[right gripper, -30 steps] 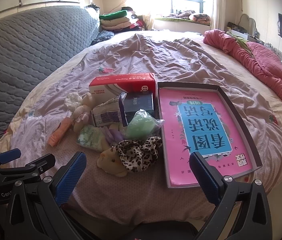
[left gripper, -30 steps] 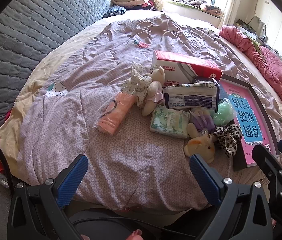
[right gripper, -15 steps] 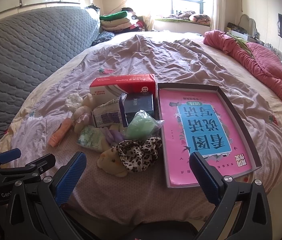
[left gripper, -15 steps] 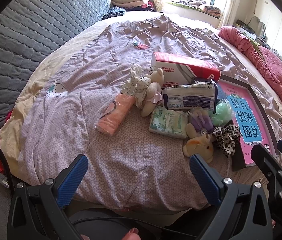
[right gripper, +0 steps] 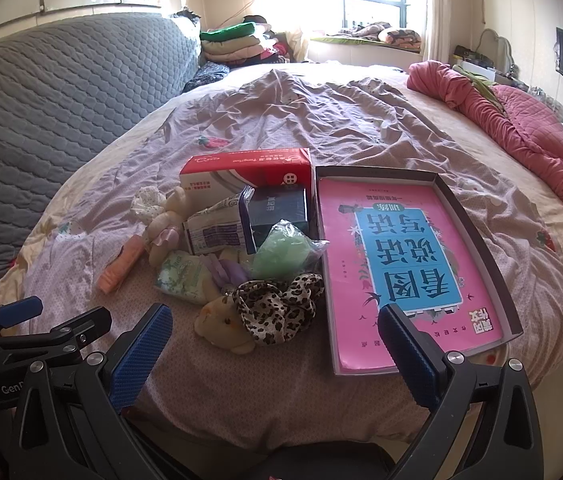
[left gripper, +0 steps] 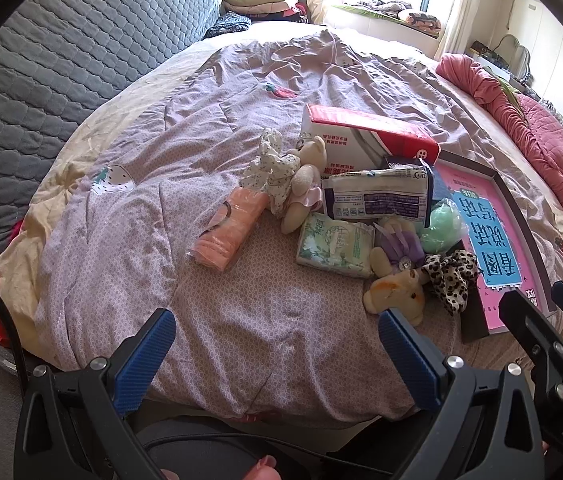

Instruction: Organize soft objects

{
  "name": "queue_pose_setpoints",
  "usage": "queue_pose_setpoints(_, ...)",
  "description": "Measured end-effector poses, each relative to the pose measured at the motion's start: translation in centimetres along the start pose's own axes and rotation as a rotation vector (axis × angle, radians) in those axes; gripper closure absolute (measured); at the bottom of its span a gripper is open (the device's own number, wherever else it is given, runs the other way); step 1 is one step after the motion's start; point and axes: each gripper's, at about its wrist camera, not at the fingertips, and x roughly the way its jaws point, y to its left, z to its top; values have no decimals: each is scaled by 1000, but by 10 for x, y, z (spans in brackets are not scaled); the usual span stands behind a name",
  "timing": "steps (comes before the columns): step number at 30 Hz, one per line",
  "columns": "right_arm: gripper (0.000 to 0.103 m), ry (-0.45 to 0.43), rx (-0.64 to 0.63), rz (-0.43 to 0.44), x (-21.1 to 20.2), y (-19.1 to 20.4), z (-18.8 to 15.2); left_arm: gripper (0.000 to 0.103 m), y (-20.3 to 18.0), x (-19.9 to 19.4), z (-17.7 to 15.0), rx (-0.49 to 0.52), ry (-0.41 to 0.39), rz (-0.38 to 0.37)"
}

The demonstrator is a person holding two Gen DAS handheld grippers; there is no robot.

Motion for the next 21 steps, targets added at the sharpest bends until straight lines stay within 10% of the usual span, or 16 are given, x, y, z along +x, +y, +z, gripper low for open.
queue_pose_setpoints(21,0,108,-24,27,41,-11,8,1,36,45,36,-96,40,-87)
